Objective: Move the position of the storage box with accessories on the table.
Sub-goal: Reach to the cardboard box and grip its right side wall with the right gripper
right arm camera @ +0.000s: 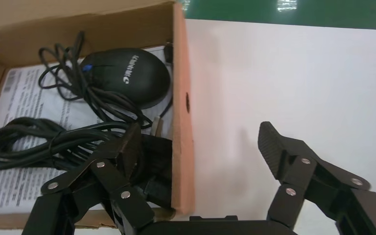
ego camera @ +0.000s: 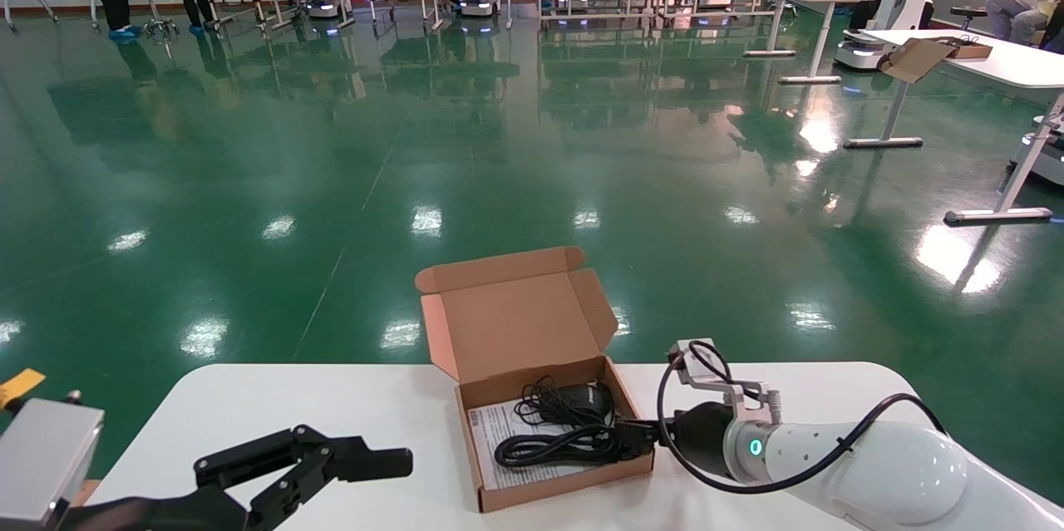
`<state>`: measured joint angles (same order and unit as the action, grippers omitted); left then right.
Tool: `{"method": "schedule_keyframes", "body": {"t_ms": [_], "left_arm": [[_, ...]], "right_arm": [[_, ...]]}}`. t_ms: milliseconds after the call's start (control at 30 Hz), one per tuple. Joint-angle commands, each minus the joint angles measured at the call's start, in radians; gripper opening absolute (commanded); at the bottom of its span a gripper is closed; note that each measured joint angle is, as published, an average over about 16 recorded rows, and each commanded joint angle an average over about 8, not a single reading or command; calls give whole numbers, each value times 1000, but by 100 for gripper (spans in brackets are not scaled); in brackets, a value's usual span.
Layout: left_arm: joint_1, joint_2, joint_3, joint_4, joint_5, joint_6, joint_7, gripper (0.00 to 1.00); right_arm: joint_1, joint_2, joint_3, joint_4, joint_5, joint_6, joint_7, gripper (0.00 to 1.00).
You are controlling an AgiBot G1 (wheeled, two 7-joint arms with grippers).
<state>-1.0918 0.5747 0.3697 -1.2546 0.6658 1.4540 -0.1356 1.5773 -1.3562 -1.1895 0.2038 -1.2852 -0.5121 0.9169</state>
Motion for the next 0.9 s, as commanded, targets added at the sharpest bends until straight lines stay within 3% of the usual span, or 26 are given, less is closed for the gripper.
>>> {"method": "schedule_keyframes", "body": {"t_ms": [33, 900], "left_arm": [[0, 0, 0, 0, 0, 0, 0, 100], [0, 0, 0, 0, 0, 0, 0, 100]], "right_arm": [[1, 0, -1, -3, 4, 5, -1, 0], [-2, 2, -15, -23, 45, -8, -32, 0]]}}
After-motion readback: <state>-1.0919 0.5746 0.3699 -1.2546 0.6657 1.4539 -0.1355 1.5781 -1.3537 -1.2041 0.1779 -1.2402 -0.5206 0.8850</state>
